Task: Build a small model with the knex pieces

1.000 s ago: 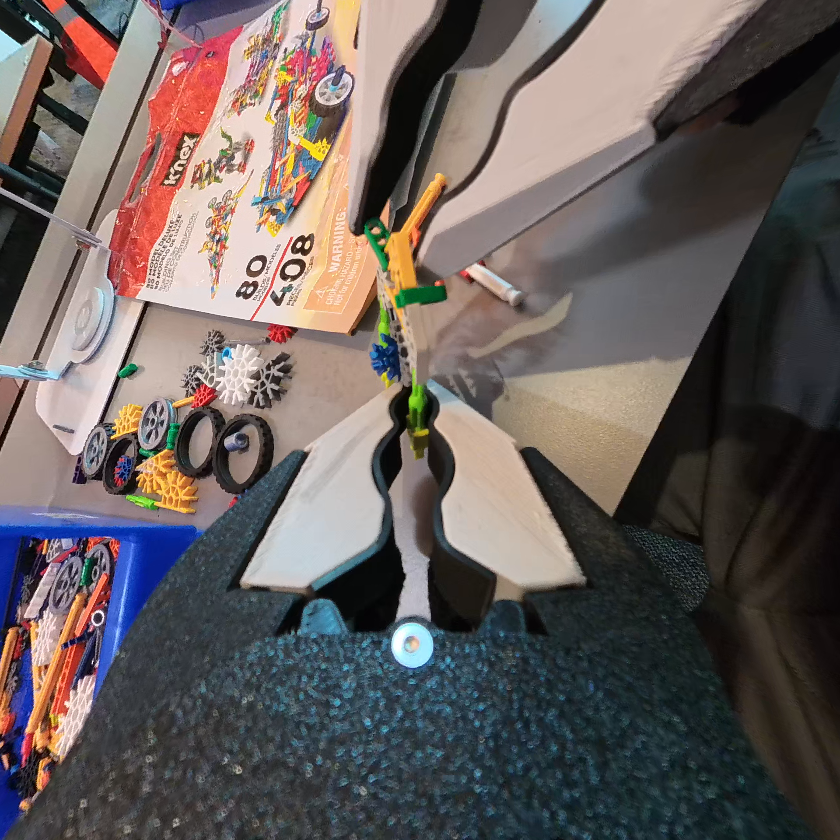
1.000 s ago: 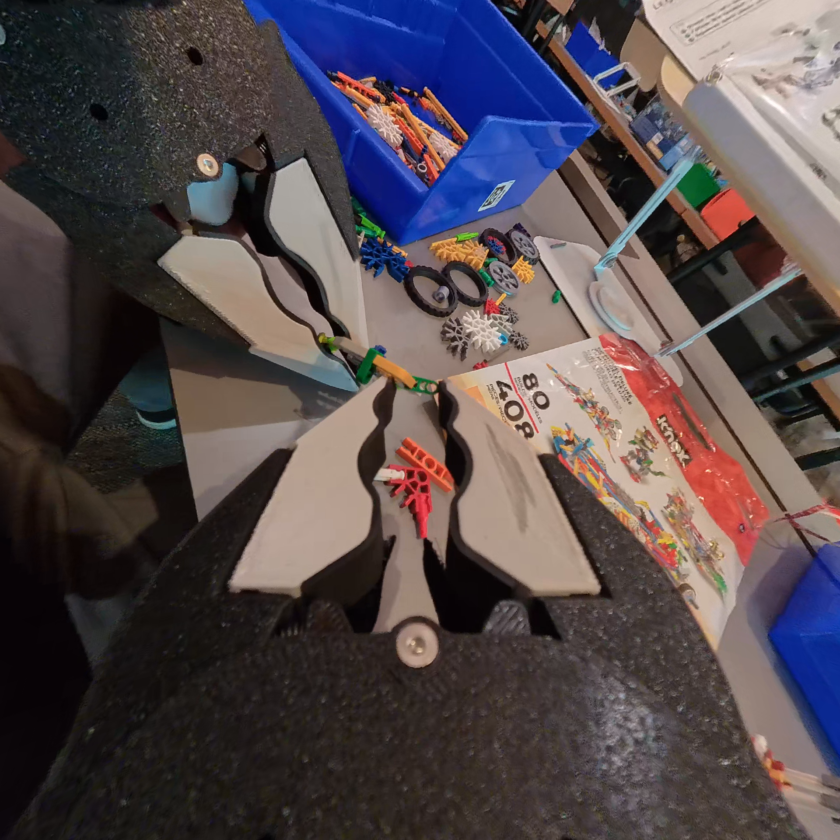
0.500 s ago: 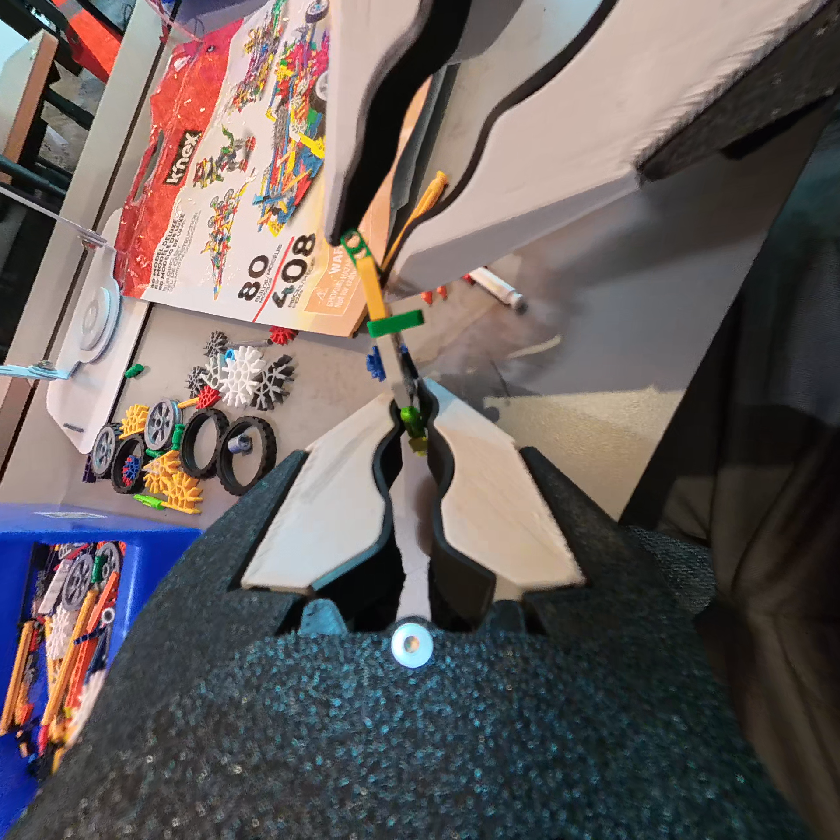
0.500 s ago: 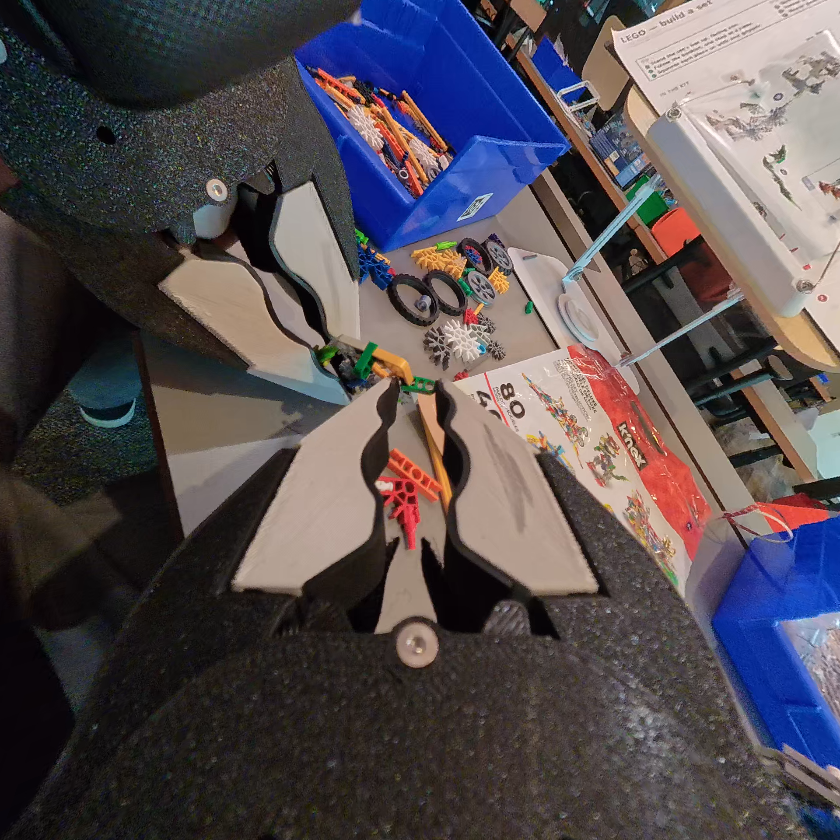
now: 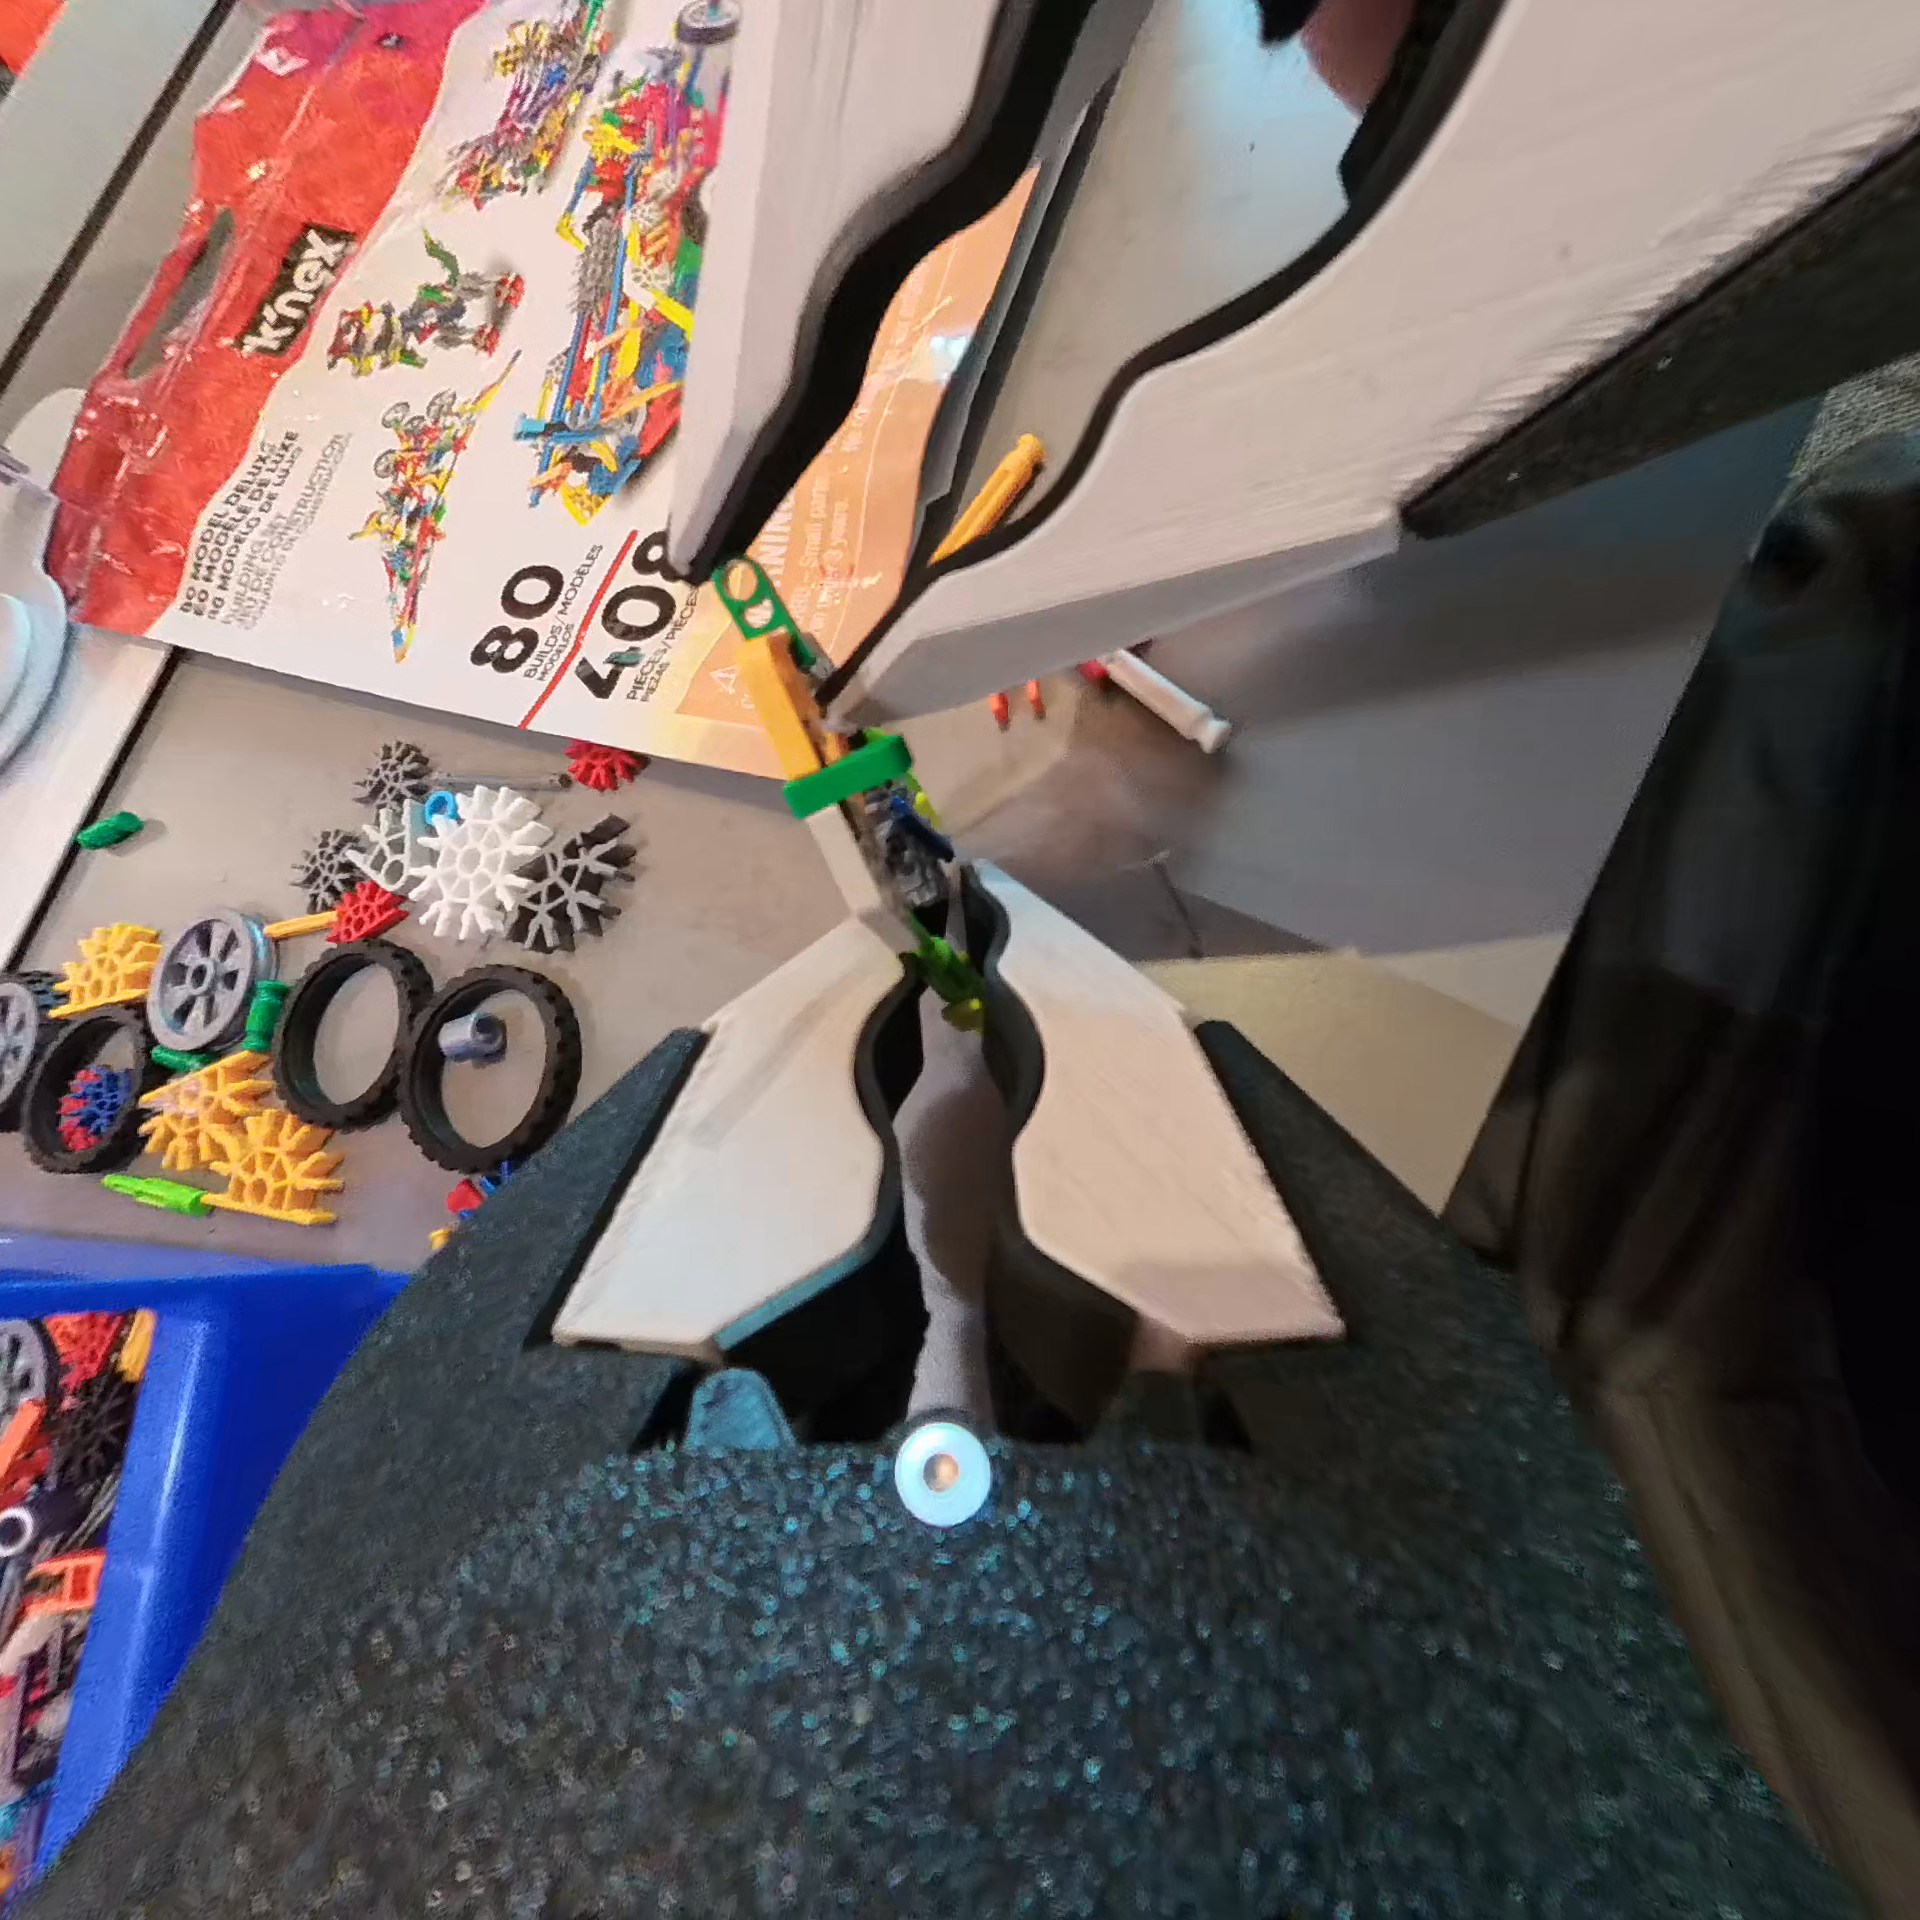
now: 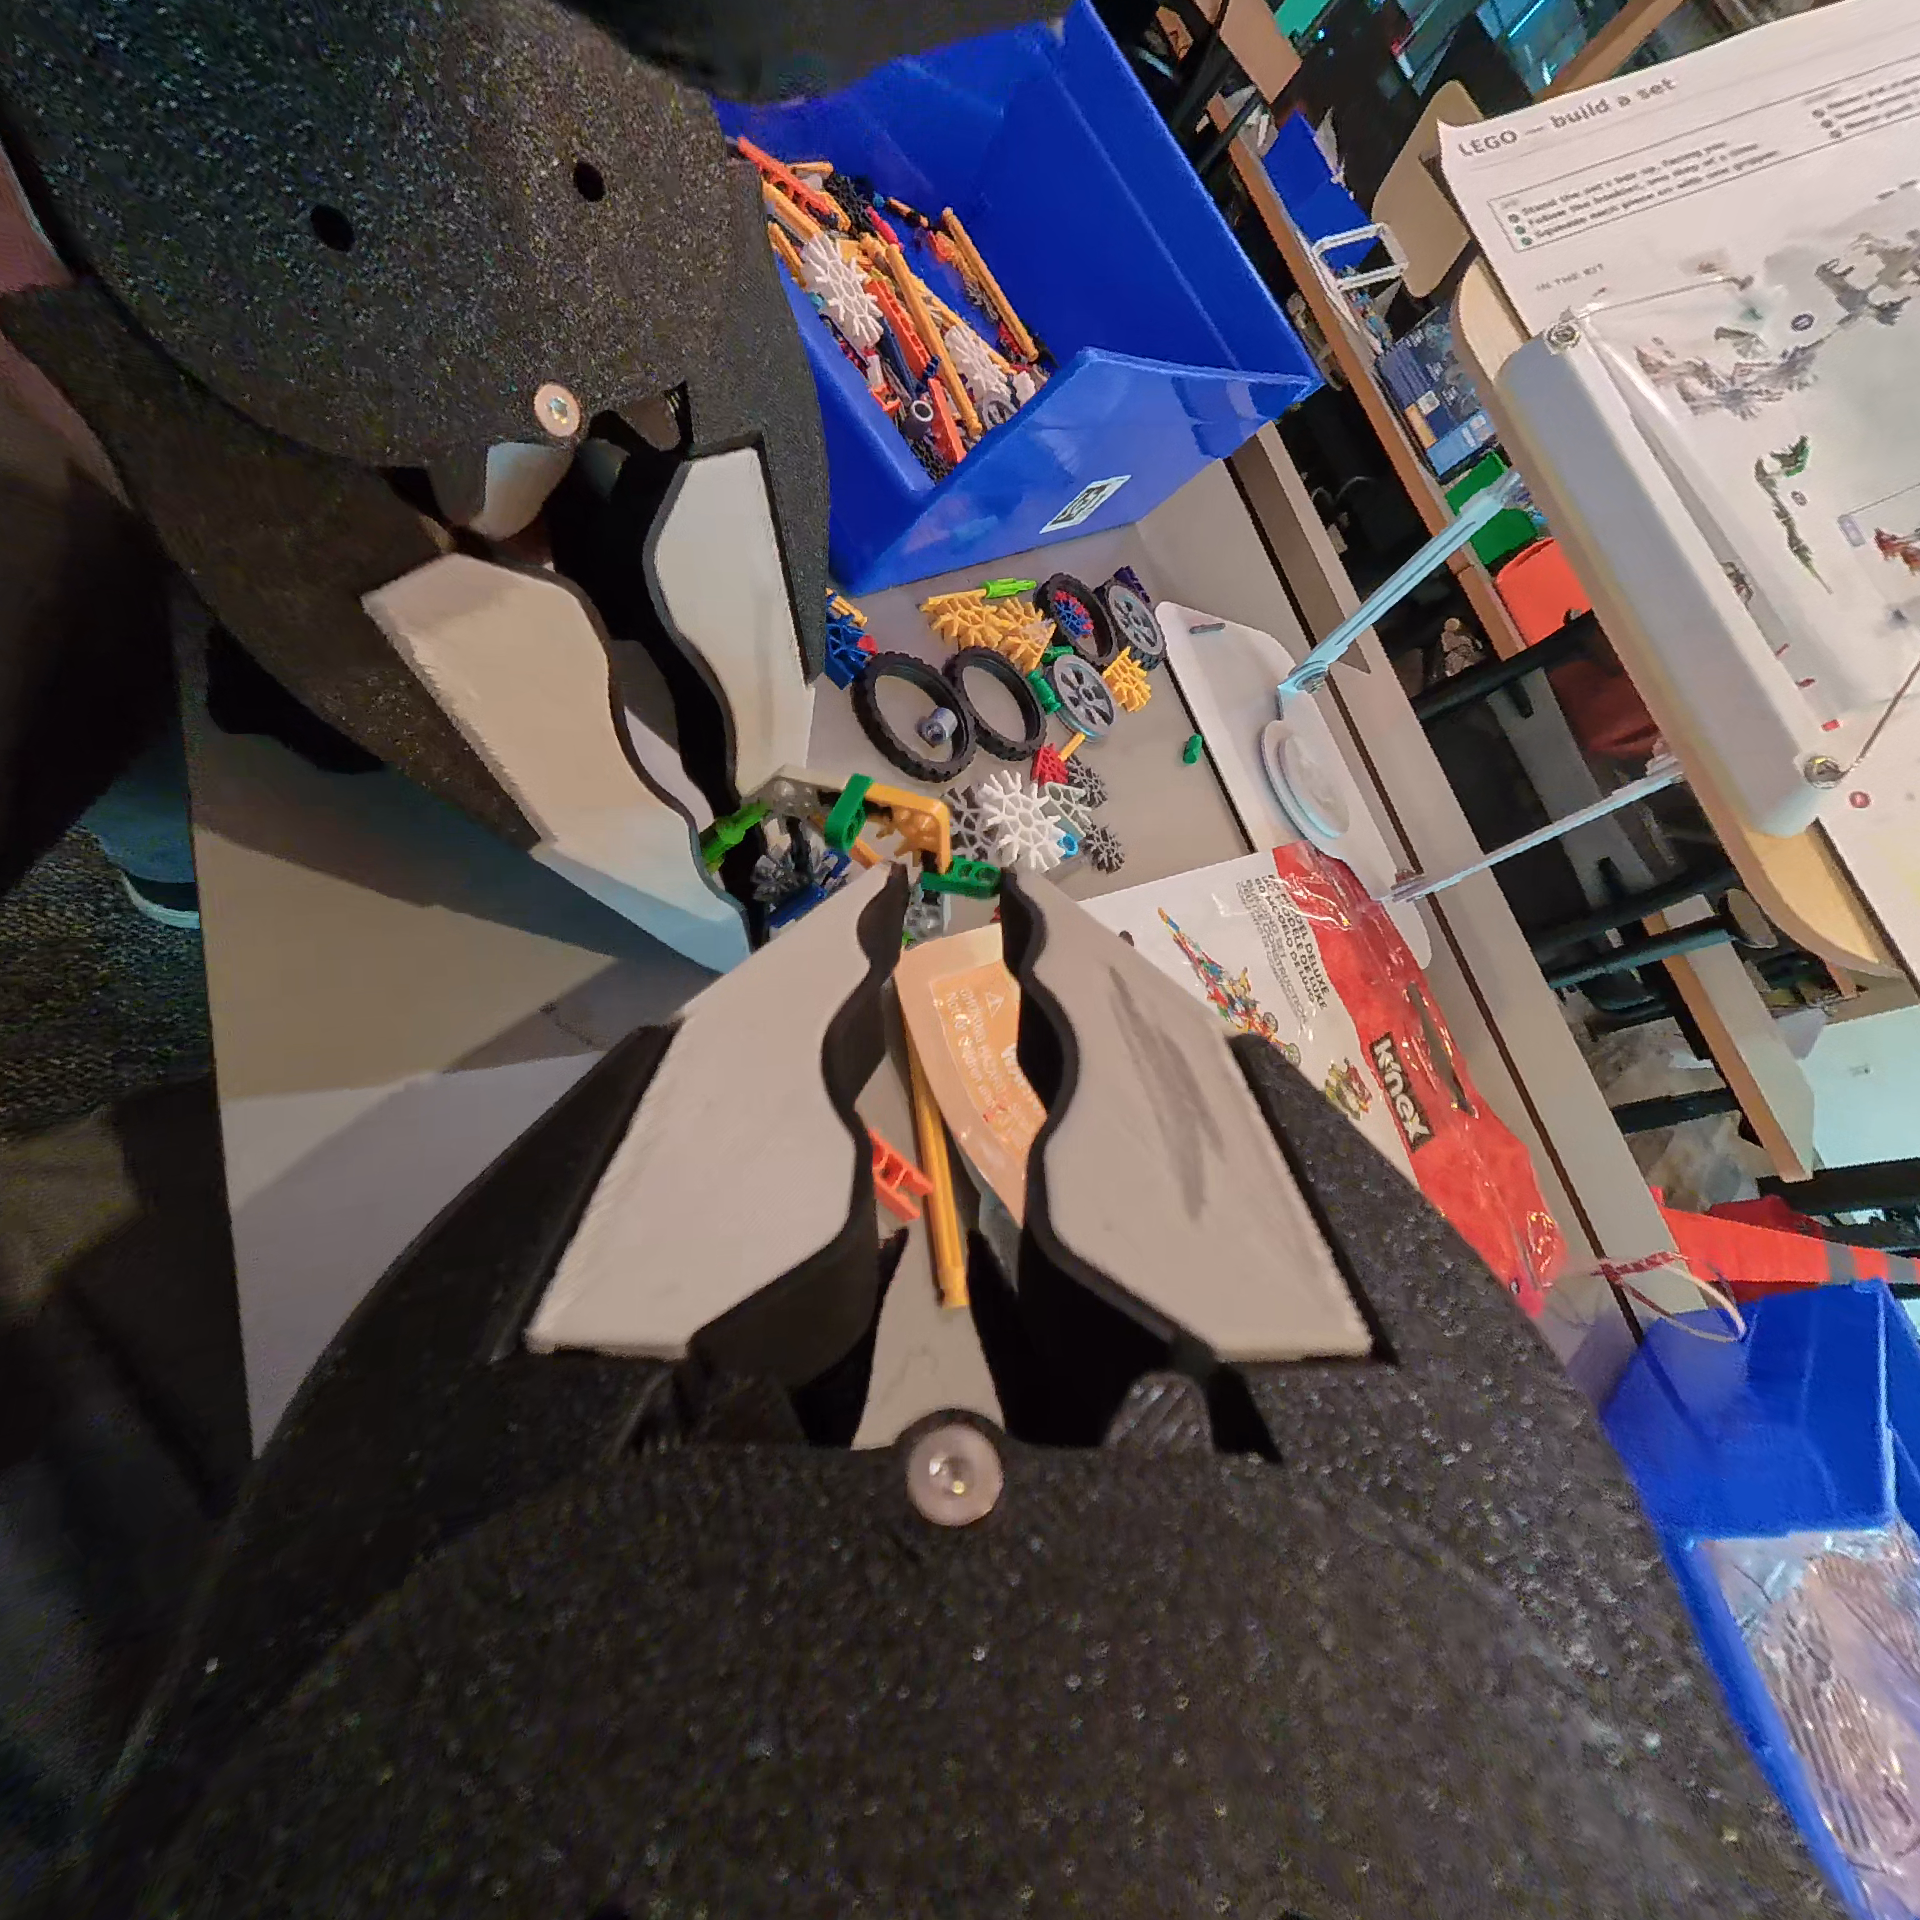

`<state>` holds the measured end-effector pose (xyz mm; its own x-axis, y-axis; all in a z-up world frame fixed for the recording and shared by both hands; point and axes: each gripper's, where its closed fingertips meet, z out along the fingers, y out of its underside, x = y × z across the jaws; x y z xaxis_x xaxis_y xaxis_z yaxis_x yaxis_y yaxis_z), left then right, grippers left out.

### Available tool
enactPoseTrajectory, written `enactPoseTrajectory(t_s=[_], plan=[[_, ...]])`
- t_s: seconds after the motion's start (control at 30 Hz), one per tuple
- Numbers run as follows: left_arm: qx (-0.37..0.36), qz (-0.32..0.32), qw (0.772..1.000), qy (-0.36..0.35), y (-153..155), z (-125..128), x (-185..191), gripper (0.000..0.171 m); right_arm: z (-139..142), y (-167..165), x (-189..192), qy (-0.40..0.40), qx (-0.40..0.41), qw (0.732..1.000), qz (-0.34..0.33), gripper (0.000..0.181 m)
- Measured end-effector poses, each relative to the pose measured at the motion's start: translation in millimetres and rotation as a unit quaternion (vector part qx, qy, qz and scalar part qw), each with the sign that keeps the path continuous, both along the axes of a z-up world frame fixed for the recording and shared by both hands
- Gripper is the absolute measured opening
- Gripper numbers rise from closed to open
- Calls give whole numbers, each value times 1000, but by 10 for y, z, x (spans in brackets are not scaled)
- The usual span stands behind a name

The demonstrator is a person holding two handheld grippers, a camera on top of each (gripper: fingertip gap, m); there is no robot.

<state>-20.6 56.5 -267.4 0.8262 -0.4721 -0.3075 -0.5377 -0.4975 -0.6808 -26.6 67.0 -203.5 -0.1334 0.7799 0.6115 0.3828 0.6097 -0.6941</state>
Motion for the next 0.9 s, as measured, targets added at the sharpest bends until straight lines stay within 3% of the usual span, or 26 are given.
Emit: enactPoseTrajectory(t_s=[0.37, 0.9], plan=[[-30, -17, 998, -48, 13, -11, 46, 0, -3, 49, -95, -4, -5, 1000, 16, 16], [-32, -72, 997, 17, 10, -26, 52, 0, 9, 37, -96, -47, 14, 995, 87, 13]])
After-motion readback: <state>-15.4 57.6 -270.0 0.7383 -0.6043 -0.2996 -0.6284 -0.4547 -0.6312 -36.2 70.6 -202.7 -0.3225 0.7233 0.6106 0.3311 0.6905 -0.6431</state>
